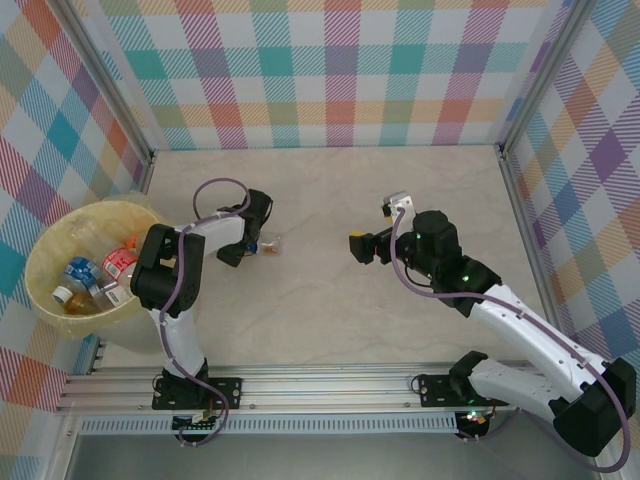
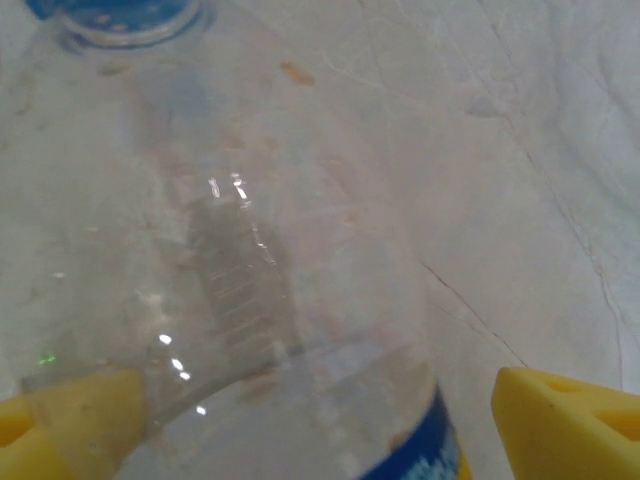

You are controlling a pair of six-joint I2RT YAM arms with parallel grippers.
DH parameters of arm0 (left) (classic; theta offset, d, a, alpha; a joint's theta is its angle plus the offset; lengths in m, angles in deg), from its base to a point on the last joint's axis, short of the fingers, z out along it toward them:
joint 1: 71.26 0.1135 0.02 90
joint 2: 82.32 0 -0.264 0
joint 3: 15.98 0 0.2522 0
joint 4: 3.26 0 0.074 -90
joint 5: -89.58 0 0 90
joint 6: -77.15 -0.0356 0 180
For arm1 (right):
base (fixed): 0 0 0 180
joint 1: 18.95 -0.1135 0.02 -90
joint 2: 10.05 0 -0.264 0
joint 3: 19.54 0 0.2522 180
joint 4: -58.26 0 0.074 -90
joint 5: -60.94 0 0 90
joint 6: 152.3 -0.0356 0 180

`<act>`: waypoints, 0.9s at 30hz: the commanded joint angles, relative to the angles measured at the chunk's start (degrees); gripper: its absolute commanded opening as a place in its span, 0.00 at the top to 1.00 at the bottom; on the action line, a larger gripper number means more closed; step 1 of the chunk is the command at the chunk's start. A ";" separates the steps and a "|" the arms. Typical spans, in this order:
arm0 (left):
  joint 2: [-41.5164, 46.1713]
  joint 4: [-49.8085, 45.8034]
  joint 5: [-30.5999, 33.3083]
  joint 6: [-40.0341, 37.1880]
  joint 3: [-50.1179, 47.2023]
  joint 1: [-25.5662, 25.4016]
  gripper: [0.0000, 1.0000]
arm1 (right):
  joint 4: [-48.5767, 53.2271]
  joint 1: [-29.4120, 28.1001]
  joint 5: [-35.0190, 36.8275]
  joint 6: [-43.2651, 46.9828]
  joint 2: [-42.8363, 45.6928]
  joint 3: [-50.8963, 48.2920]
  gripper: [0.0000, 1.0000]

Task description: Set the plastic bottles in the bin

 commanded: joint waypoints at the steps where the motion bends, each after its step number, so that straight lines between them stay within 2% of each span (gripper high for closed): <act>1: -2.48 6.96 -4.26 -3.30 -1.26 0.38 0.17 | -0.21 -0.29 0.42 0.34 -0.23 -0.18 0.00; 6: -1.04 8.93 -4.68 -7.38 -2.37 0.38 0.26 | -0.94 -0.29 0.76 -0.32 -0.48 -0.35 0.00; 14: 4.14 10.51 -6.28 -20.32 -1.59 -0.18 0.45 | -1.90 -0.29 0.63 -2.50 -1.96 0.37 0.00; 20: 11.77 7.67 -5.08 -28.99 -1.02 -2.27 0.48 | -2.81 -0.33 0.33 -4.20 -2.94 1.12 0.00; 27: 23.71 5.58 -7.87 -38.93 1.10 -4.19 0.49 | -5.43 -0.30 -1.61 -4.76 -4.13 0.93 0.00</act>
